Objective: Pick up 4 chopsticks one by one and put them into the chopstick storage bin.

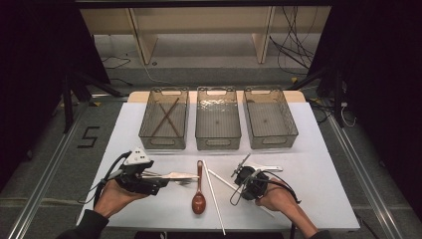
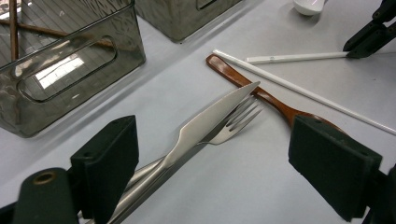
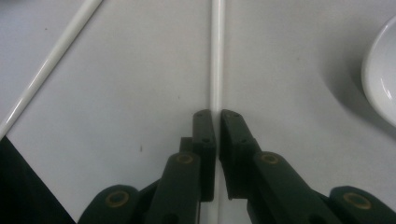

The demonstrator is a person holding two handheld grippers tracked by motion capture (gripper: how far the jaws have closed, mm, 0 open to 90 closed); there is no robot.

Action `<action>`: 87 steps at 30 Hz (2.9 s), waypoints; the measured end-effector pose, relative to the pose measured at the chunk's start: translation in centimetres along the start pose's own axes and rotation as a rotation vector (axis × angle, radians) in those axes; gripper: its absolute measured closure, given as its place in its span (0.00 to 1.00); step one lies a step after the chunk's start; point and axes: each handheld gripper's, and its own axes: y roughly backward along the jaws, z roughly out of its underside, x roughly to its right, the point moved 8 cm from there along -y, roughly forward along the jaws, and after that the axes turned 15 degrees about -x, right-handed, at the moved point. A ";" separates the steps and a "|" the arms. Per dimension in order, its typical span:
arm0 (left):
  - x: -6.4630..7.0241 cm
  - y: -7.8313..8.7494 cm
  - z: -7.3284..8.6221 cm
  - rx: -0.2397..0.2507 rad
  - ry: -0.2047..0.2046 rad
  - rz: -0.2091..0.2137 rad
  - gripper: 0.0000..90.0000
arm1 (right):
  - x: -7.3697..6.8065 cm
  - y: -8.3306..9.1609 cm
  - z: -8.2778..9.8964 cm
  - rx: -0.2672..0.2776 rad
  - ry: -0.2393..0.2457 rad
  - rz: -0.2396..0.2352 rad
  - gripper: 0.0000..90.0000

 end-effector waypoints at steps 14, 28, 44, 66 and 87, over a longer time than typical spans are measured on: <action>0.3 -0.3 -0.1 -0.011 -0.015 0.005 0.17 | 0.1 0.7 0.3 0.025 0.015 -0.011 0.95; 0.3 -0.4 0.0 -0.015 -0.017 0.005 0.17 | -0.3 0.0 0.1 -0.022 0.024 -0.017 0.94; 0.4 -0.4 -0.1 -0.016 -0.017 0.009 0.17 | -0.4 0.1 -0.8 -0.033 0.037 0.003 0.92; 0.4 -0.5 -0.2 -0.015 -0.024 0.004 0.17 | 0.1 1.3 -0.9 0.006 0.077 0.029 0.95; 3.4 -2.1 -2.5 -0.027 -0.123 0.049 0.18 | -0.7 4.4 -0.9 0.106 0.098 0.005 0.95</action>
